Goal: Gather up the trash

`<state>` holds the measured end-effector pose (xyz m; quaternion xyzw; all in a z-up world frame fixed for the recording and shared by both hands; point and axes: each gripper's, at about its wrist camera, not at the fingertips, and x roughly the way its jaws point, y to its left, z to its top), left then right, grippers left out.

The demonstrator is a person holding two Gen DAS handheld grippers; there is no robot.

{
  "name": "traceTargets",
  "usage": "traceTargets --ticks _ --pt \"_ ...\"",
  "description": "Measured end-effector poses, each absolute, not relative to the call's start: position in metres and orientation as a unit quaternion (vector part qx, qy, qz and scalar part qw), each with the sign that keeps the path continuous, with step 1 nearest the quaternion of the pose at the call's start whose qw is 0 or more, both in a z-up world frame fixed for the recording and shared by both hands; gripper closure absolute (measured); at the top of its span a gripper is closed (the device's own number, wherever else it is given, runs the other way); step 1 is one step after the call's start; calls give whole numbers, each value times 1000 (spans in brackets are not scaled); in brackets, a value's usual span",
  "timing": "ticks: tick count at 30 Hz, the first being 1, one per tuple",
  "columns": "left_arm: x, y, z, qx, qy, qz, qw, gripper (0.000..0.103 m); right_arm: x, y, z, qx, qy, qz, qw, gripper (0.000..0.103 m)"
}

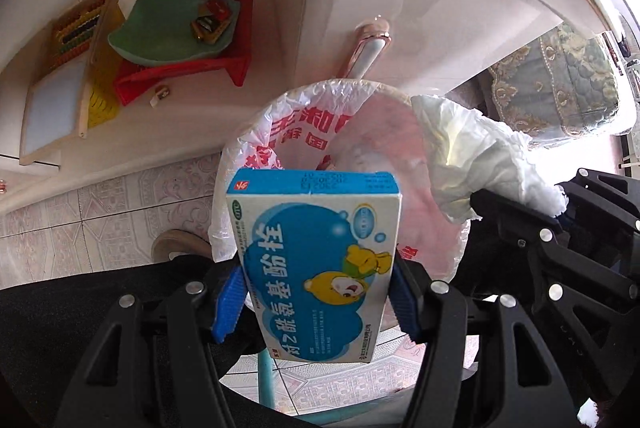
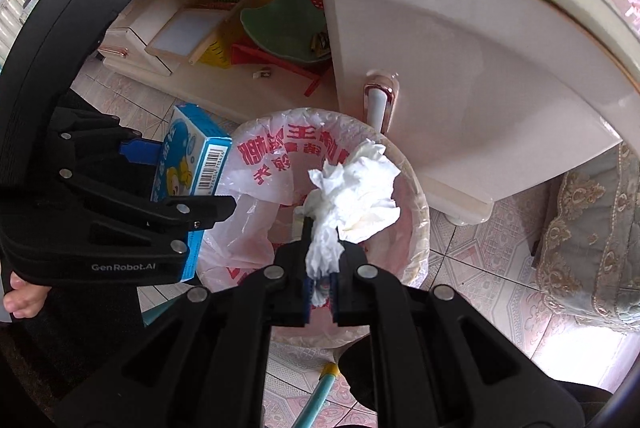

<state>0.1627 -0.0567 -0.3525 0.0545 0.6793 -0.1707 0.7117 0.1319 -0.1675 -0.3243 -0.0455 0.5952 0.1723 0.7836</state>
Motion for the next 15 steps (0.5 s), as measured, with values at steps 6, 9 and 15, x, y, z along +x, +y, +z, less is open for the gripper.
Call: traceTargets --ticks 6,9,15 --pt "171 -56 -378 38 696 -163 698 43 139 -168 -346 -42 616 169 768 95" --pt "175 -55 -390 37 704 -144 694 43 139 -166 -358 -42 627 168 759 95" --pt "179 -54 -408 26 717 -139 682 43 140 -162 -368 -34 641 174 747 95"
